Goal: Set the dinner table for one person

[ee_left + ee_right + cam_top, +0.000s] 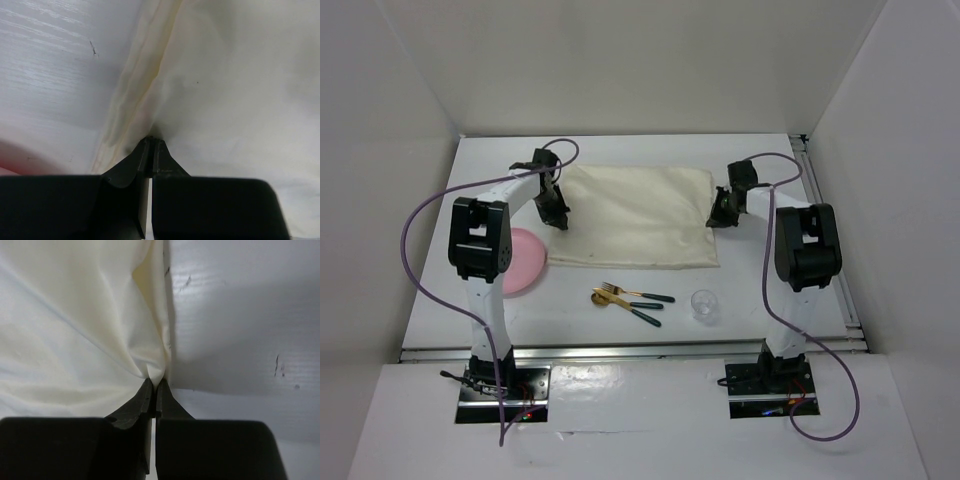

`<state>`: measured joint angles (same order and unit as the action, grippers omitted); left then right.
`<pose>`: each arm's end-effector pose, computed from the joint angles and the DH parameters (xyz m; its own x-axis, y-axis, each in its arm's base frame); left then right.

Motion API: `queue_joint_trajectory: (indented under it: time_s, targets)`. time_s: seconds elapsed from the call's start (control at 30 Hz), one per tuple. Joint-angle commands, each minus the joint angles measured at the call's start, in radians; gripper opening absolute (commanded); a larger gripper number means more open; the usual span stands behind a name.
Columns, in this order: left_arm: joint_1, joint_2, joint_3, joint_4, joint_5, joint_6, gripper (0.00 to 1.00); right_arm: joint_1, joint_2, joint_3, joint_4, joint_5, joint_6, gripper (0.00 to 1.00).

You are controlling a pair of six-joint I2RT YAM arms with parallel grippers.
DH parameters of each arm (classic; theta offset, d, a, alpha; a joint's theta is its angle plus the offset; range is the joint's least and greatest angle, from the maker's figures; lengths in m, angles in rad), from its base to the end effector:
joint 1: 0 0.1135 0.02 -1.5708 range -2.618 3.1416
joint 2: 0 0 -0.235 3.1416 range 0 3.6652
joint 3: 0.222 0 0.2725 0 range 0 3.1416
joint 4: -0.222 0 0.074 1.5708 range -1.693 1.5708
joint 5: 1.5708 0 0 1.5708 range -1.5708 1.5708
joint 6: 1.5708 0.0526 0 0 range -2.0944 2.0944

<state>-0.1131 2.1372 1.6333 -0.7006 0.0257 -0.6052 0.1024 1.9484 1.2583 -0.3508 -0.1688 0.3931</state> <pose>0.4501 -0.0525 0.1178 -0.8323 -0.4778 -0.2809 -0.4275 0.8760 -0.2235 0.4104 0.0510 0.1004 -0.8638 0.2908 -0.4114 0.1577 0.9316 0.3275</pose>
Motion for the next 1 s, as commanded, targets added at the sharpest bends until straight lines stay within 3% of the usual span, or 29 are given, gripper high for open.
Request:
queue_joint_trajectory:
  time_s: [0.0, 0.2, 0.23, 0.3, 0.33, 0.47, 0.6, 0.67, 0.7, 0.83, 0.97]
  targets:
    - [0.001, -0.005, -0.013, -0.036, 0.005, 0.015, 0.0, -0.015, 0.044, 0.065, 0.041, 0.043, -0.009, 0.0]
    - [0.001, -0.025, 0.034, -0.071, 0.005, 0.025, 0.02, -0.024, 0.04, 0.093, 0.018, 0.052, -0.033, 0.0]
    - [0.001, -0.04, 0.046, -0.082, 0.005, 0.036, 0.03, -0.024, 0.029, 0.093, 0.009, 0.052, -0.033, 0.04]
    - [0.001, -0.071, 0.083, -0.111, 0.005, 0.036, 0.08, -0.024, -0.009, 0.093, 0.0, 0.043, -0.033, 0.22]
    - [0.001, -0.112, 0.094, -0.12, 0.005, 0.047, 0.11, -0.024, -0.025, 0.107, -0.013, 0.031, -0.033, 0.48]
    - [0.001, -0.228, 0.141, -0.171, -0.026, 0.07, 0.44, -0.024, -0.118, 0.133, -0.042, 0.022, -0.022, 0.83]
    - [0.001, -0.363, 0.067, -0.209, -0.147, 0.056, 0.68, -0.024, -0.233, 0.132, -0.063, 0.002, -0.022, 0.91]
    - [0.038, -0.431, -0.004, -0.232, -0.226, -0.002, 0.7, -0.014, -0.27, 0.113, -0.063, -0.008, -0.011, 0.91]
    - [0.055, -0.513, -0.098, -0.232, -0.246, -0.033, 0.72, -0.013, -0.308, 0.084, -0.063, -0.041, -0.011, 0.91]
    - [0.159, -0.749, -0.381, -0.229, -0.253, -0.244, 0.99, -0.001, -0.379, 0.01, -0.045, -0.1, 0.0, 0.91]
    - [0.222, -0.94, -0.585, -0.203, -0.219, -0.33, 0.99, 0.026, -0.397, -0.008, -0.056, -0.12, 0.0, 0.91]
